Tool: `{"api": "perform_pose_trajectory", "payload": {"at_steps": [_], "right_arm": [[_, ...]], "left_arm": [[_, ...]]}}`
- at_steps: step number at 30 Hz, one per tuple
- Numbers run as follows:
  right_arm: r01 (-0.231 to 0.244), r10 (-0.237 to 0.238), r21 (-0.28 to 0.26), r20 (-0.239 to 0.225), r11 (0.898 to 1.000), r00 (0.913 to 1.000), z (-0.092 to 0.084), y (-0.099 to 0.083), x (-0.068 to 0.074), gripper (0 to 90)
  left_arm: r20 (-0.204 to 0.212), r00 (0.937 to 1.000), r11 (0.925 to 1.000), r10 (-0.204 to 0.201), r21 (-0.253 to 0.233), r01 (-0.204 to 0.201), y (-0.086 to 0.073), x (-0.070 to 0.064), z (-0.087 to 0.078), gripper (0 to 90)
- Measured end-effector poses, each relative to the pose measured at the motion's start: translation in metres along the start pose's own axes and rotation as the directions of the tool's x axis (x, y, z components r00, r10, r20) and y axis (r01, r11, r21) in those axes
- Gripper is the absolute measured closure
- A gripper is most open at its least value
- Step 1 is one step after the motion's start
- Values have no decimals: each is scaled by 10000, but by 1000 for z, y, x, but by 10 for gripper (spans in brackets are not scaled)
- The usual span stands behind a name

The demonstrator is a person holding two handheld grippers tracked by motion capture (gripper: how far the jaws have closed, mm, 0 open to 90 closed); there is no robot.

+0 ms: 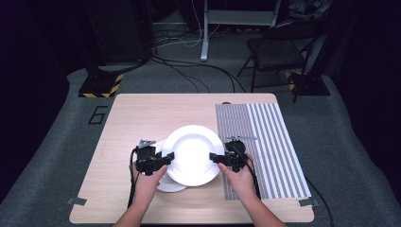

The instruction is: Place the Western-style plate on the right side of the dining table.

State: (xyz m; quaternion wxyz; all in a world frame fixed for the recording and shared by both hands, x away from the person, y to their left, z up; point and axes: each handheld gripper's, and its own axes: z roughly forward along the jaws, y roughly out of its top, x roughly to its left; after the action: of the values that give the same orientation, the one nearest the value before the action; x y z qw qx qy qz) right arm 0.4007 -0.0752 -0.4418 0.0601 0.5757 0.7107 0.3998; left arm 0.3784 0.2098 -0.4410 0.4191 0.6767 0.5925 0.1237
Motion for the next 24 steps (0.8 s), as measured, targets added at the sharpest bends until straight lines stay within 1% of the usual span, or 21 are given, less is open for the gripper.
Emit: {"api": "perform_pose_trajectory", "payload": {"at_steps": [1,2,3,4,5,7,8,9,11,12,13,15,16,17,18,21,23,24], "right_arm": [[-15,15,-13,5,10000,10000,0,0,-1,467],[-145,145,64,34,9999,9999,-1,0,-1,466],[-66,66,3,30,10000,10000,-1,0,-2,466],[-84,84,1,43,10000,10000,-2,1,-3,466],[-197,197,42,59,9998,9998,-3,1,-4,465],[-104,106,-117,128,9999,9999,-4,1,-7,465],[-213,214,-67,120,9997,9997,-6,1,-7,465],[-159,161,-117,151,9998,9998,-6,1,-9,465],[-214,217,-164,190,9996,9996,-8,1,-11,465],[-210,214,-186,222,9996,9995,-8,1,-12,464],[-313,317,-155,251,9994,9992,-10,1,-12,461],[-281,288,-229,300,9993,9991,-11,1,-15,460],[-390,396,-191,329,9991,9987,-12,1,-16,460],[-349,357,-229,345,9991,9988,-13,0,-17,460],[-487,494,-195,370,9986,9981,-14,0,-17,460],[-432,447,-348,431,9985,9981,-17,0,-21,460],[-589,606,-363,481,9976,9970,-20,-1,-23,460],[-497,518,-417,489,9979,9975,-21,-1,-24,460]], "left_arm": [[-5,10000,10000,15,-9,-15,1,-1,1,537],[27,10000,10000,41,-6,-41,2,-1,1,537],[26,10000,10000,61,-4,-61,3,-2,2,537],[50,10000,10000,85,-26,-85,3,-3,3,537],[43,9999,9999,158,6,-158,4,-4,4,537],[86,9996,9996,267,27,-268,6,-6,7,537],[98,9996,9996,275,17,-275,7,-7,8,537],[141,9995,9996,280,31,-280,8,-7,9,537],[197,9996,9998,208,34,-209,9,-10,11,538],[217,9995,9998,217,39,-218,10,-11,12,537],[234,9995,9997,233,36,-233,10,-12,13,537],[347,9991,9997,253,26,-254,12,-14,16,537],[388,9988,9996,281,34,-283,13,-15,17,538],[369,9990,9996,265,54,-268,13,-16,18,537],[409,9988,9996,287,53,-290,14,-17,19,538],[526,9979,9993,373,64,-377,15,-20,23,538],[592,9974,9991,403,112,-410,16,-22,24,538],[628,9973,9992,379,100,-386,17,-23,25,538]]}}
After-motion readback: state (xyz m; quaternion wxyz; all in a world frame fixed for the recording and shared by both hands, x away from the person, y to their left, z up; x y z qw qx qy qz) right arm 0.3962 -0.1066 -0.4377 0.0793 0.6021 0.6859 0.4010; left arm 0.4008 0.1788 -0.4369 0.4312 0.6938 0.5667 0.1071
